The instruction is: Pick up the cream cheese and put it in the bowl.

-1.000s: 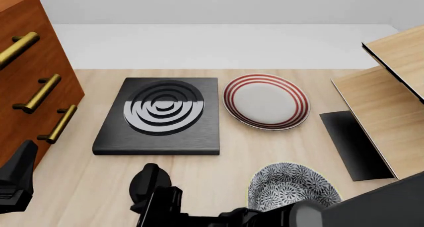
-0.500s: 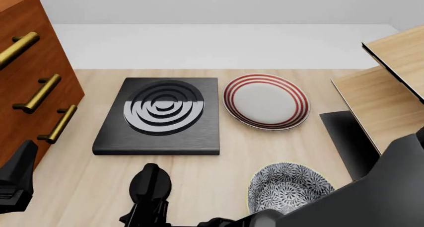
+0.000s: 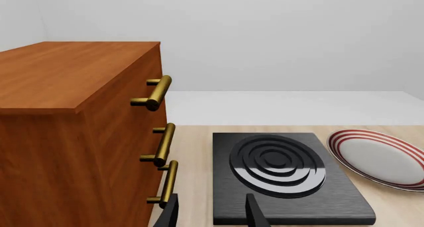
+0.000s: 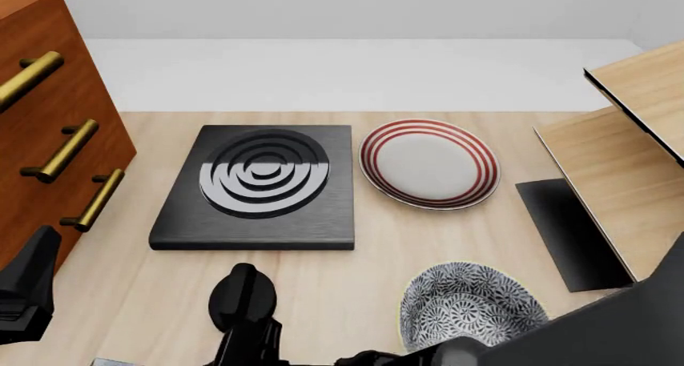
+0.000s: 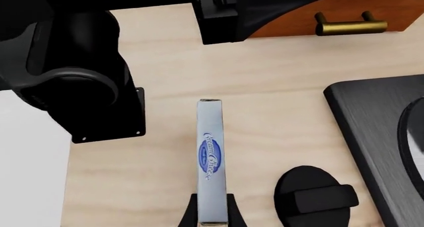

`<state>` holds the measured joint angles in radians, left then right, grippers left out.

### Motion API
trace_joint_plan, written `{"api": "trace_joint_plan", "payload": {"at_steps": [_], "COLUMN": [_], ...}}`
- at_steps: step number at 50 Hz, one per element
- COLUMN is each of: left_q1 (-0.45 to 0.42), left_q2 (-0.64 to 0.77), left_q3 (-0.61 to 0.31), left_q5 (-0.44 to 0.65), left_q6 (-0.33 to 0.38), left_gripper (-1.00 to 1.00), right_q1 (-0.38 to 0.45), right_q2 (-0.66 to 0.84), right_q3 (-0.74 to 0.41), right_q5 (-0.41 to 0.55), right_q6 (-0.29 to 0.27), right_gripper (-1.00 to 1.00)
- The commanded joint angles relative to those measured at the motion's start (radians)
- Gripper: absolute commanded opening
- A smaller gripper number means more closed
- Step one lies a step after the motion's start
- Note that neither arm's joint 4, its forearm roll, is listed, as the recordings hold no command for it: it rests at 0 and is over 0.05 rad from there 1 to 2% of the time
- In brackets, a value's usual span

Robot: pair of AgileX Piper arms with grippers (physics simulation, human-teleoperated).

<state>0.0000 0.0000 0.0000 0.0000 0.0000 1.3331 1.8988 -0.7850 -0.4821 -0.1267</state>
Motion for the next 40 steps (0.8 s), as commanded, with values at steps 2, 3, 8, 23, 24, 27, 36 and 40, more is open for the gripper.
{"api": "trace_joint_plan", "payload": {"at_steps": [2,3,8,23,24,27,36,40], "left_q1": [0.000,0.000,0.000,0.000,0.000,0.000,0.000,0.000], "left_q2": [0.000,0.000,0.000,0.000,0.000,0.000,0.000,0.000], "left_q3": [0.000,0.000,0.000,0.000,0.000,0.000,0.000,0.000], "left_q5": [0.000,0.000,0.000,0.000,0.000,0.000,0.000,0.000], "left_q6": [0.000,0.000,0.000,0.000,0.000,0.000,0.000,0.000], "left_gripper": [1.00,1.00,1.00,1.00,1.00,1.00,1.00,1.00], "right_q1": [-0.014,-0.014,-0.018,-0.060,-0.063,-0.074,-0.113,-0.132], "right_q2": [-0.154,-0.164,-0.225,-0.394,-0.411,-0.454,-0.593,-0.641], "right_q3": [0.087,0.092,0.133,0.227,0.231,0.243,0.287,0.304], "right_q5": [0.033,0.037,0.057,0.170,0.182,0.212,0.316,0.354], "right_q6": [-0.032,-0.033,-0.048,-0.104,-0.104,-0.110,-0.119,-0.126], "right_gripper": [-1.00,-1.00,-1.00,-1.00,-1.00,-1.00,-1.00,-1.00]}}
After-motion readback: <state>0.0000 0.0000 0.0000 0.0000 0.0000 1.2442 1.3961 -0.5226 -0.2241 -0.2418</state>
